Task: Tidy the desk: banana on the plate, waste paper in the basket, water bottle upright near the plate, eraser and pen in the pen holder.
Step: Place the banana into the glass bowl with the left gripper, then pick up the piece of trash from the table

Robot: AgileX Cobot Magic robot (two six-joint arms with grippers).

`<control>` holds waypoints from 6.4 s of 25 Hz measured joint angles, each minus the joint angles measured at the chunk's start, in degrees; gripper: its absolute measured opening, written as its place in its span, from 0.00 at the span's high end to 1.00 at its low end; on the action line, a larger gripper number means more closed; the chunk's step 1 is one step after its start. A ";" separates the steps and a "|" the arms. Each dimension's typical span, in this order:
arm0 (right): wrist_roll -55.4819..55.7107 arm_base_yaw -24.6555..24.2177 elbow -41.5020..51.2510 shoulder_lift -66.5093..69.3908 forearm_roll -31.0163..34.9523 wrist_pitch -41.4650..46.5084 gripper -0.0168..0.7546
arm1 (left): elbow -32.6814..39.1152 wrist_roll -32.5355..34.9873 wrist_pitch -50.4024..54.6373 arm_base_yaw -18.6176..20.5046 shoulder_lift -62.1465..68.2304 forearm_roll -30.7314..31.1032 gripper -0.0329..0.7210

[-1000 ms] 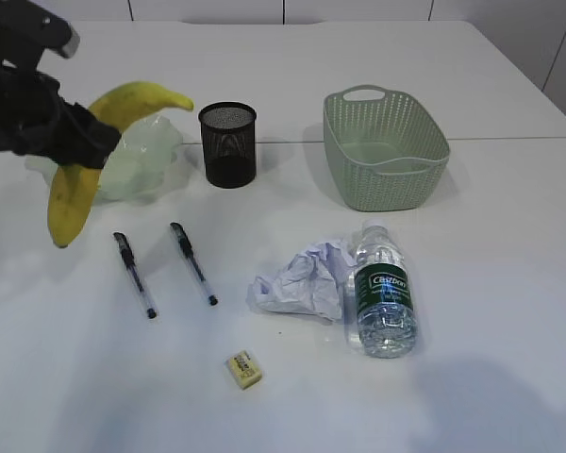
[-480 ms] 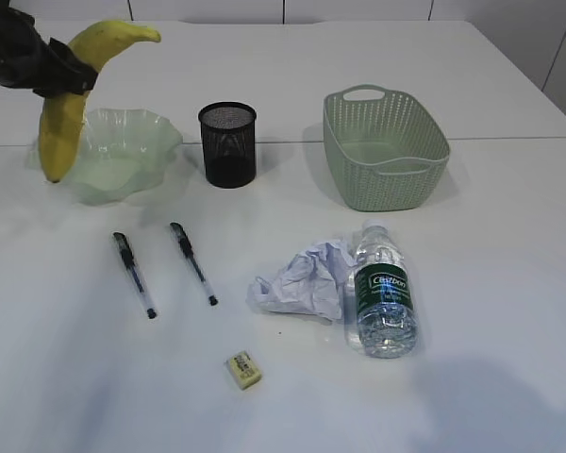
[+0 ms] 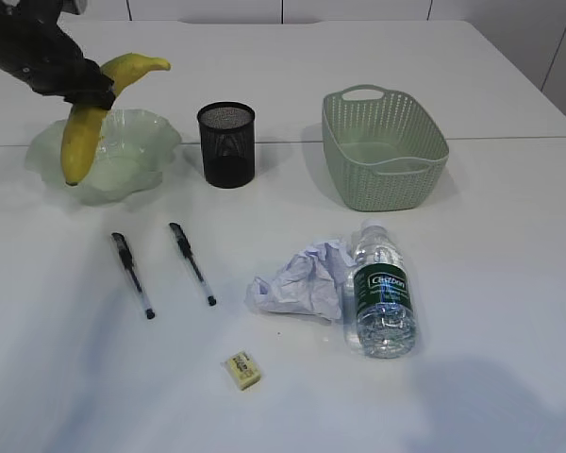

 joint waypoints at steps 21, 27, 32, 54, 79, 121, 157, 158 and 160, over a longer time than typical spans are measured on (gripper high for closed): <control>0.00 0.00 0.00 0.00 0.94 0.76 0.40 | -6.65 -6.68 -0.99 1.78 7.65 3.79 0.65; 0.00 0.00 0.00 0.00 0.94 0.85 0.40 | -6.89 -6.68 -2.10 1.78 7.65 3.79 0.63; 0.00 0.00 0.00 0.00 0.94 0.85 0.40 | -6.89 -6.68 -3.13 1.92 7.65 3.79 0.59; 0.00 0.00 0.00 0.00 1.15 2.57 0.40 | -6.89 -6.70 -4.34 2.02 7.65 3.48 0.45; 1.44 0.00 -0.43 0.00 3.05 3.74 0.40 | -7.34 -11.42 36.22 2.02 1.91 0.17 0.45; -2.54 0.00 -1.02 0.96 4.52 8.52 0.40 | 52.04 -13.39 22.82 2.05 -57.66 -7.56 0.51; -16.41 9.56 -38.97 56.48 6.45 14.19 0.40 | 54.67 -24.77 25.54 2.05 -65.21 14.03 0.40; -16.95 9.56 -40.36 57.80 6.78 14.19 0.40 | 54.67 -24.77 25.64 2.05 -65.21 13.63 0.39; -17.28 9.61 -43.95 60.90 7.60 14.19 0.40 | 54.67 -24.77 25.64 2.05 -65.21 13.23 0.39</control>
